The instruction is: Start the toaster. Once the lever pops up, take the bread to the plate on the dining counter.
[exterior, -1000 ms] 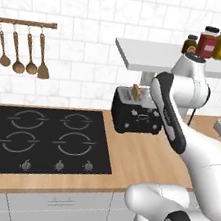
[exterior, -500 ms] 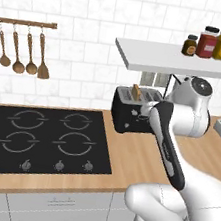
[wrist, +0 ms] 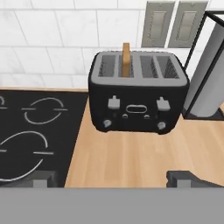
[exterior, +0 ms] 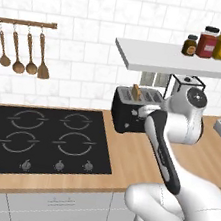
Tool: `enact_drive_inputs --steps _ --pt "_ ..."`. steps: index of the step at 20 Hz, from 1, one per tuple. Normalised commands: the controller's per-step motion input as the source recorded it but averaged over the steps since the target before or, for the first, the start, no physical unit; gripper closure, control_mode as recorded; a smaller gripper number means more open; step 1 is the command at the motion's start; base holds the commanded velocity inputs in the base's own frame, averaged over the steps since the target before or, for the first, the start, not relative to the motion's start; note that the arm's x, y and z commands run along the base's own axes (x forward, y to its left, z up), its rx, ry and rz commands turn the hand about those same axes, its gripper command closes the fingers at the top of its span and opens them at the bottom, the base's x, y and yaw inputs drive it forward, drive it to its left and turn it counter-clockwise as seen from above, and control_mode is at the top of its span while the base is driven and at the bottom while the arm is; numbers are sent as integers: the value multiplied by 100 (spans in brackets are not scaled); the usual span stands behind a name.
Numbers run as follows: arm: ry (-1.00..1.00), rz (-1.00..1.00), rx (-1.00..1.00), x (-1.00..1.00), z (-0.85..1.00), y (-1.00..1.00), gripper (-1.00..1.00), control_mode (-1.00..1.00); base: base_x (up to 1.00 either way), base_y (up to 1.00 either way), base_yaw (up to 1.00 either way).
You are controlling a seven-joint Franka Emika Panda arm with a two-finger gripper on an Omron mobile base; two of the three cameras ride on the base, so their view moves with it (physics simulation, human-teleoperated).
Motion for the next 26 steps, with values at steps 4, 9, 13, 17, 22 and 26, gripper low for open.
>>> enact_drive_inputs --steps 4,9,13,17,22,26 --pt "-7 0 0 9 0 0 -100 -100 0 0 0" --pt "-9 0 0 6 0 0 -100 -100 0 0 0" --pt "-12 0 0 15 0 0 -100 -100 0 0 0" --pt "-5 0 0 27 0 0 -100 -100 0 0 0" --pt "-1 -1 0 32 0 0 -100 -100 0 0 0" --pt "0 -1 0 38 0 0 -100 -100 0 0 0"
